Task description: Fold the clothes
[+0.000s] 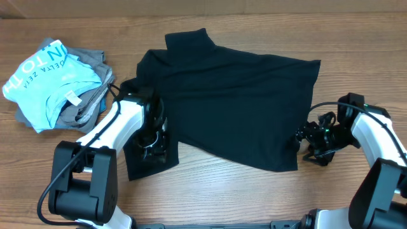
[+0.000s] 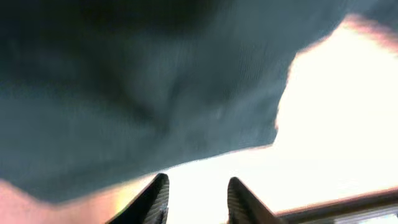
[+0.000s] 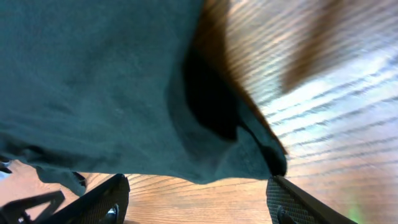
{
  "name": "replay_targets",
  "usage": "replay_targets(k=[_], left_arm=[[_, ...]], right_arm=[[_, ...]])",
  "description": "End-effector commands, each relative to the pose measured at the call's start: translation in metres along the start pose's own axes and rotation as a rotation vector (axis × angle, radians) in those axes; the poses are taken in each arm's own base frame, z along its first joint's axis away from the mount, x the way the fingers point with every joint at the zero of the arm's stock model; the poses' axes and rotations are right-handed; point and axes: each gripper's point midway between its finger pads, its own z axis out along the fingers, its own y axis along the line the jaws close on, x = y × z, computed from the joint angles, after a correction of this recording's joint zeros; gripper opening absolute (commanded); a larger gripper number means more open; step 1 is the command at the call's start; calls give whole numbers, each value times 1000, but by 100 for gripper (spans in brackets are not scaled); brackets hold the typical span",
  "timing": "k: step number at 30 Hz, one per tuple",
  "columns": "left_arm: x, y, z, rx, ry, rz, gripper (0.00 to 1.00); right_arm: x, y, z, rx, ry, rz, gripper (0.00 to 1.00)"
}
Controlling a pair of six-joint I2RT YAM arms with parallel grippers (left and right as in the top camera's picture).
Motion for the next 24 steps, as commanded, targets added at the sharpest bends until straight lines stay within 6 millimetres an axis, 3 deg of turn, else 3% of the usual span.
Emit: replay_targets(k=[1,7,10,13,18,22,23,24], left_arm=[[12,3,1,-17,52,-16,37],[22,20,19,-87,72,-75,52],[15,36,31,-153,22,-108,60],[3,38,41,-152,-39,-110,61],[-6,41,50,-153,-91,-117,46],[-2,42,52,-157,-79,-117,10],[1,42,52,-155,-68,-119,4],[3,42,52,-154,-57,-120,4]], right_arm=[[0,2,0,-2,-6,-22,74],[-2,2,0,-4,-13,-26,75],[-2,2,0,-4,-13,-26,75],[-3,2,0,-5,-16,-28,75],[-3,3,0,-10,-16,-47,75],[-2,3,0,-8,-15,-46,75],[-2,3,0,-8,-15,-46,75],[-2,3,0,-8,-15,-47,75]])
